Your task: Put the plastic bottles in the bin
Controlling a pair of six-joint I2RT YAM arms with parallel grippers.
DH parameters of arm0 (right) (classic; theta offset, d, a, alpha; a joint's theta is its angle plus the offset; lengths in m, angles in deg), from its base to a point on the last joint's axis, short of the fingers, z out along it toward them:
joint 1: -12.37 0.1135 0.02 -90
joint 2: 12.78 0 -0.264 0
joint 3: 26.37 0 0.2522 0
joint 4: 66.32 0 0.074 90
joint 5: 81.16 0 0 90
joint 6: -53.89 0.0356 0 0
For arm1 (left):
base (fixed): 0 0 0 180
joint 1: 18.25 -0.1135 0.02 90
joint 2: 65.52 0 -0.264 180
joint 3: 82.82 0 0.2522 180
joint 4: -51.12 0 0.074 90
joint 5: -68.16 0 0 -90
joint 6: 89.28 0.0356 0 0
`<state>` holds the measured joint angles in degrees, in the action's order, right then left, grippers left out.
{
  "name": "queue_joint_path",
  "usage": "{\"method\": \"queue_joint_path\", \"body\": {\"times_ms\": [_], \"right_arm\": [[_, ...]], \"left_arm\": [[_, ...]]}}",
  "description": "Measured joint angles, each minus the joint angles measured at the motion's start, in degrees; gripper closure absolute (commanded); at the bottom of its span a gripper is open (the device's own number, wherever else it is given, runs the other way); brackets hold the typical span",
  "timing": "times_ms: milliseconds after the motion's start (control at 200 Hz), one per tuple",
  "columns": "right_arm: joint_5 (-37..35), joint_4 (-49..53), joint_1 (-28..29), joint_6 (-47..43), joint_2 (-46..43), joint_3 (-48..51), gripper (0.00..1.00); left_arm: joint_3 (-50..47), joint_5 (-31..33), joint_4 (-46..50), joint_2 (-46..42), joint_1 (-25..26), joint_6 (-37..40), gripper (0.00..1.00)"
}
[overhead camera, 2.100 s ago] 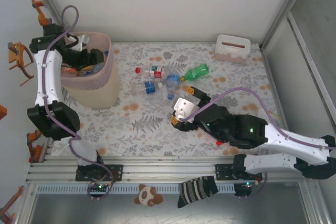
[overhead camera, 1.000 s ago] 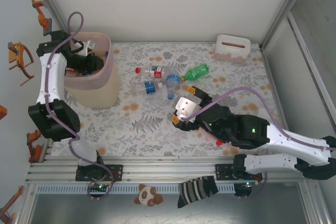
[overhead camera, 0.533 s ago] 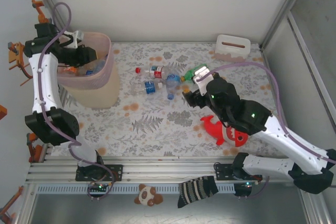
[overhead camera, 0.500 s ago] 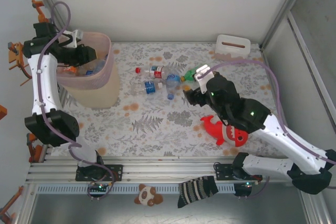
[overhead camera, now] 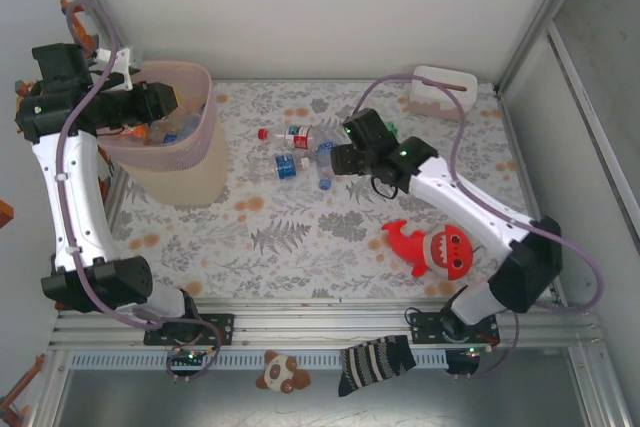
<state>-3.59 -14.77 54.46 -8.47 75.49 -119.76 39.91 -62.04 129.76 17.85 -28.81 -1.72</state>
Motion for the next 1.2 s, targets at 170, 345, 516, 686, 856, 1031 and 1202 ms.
{"method": "queue_joint_path", "body": {"times_ms": [170,345,516,686,856,1031,1202], "right_arm": [[2.27,-3.74,0.0,5.73,7.61,0.17,0.34],[4.04,-8.33,0.0,10.6,14.88,0.55,0.36],[4.33,-10.71,-0.02,14.08,20.76,0.5,0.38],[5.16,-13.33,-0.02,17.29,25.07,0.5,0.41],[5.73,-15.85,-0.07,19.04,28.04,0.5,0.47],[5.6,-16.9,-0.2,19.8,29.16,0.42,0.53],[5.55,-17.66,-0.39,20.24,29.27,0.42,0.61]], "left_arm": [[-6.47,-1.4,-4.2,-6.4,0.02,-2.8,0.61],[-12.46,-4.2,-8.98,-11.72,0.02,-6.16,0.6],[-15.74,-6.08,-12.59,-14.12,0.35,-8.41,0.6],[-17.16,-6.82,-13.9,-14.6,1.16,-9.57,0.6],[-17.27,-7.23,-14.47,-14.64,1.79,-9.86,0.6],[-17.27,-7.39,-14.75,-14.73,2.45,-10.01,0.6],[-17.27,-7.41,-14.78,-14.75,2.86,-10.01,0.6]]}}
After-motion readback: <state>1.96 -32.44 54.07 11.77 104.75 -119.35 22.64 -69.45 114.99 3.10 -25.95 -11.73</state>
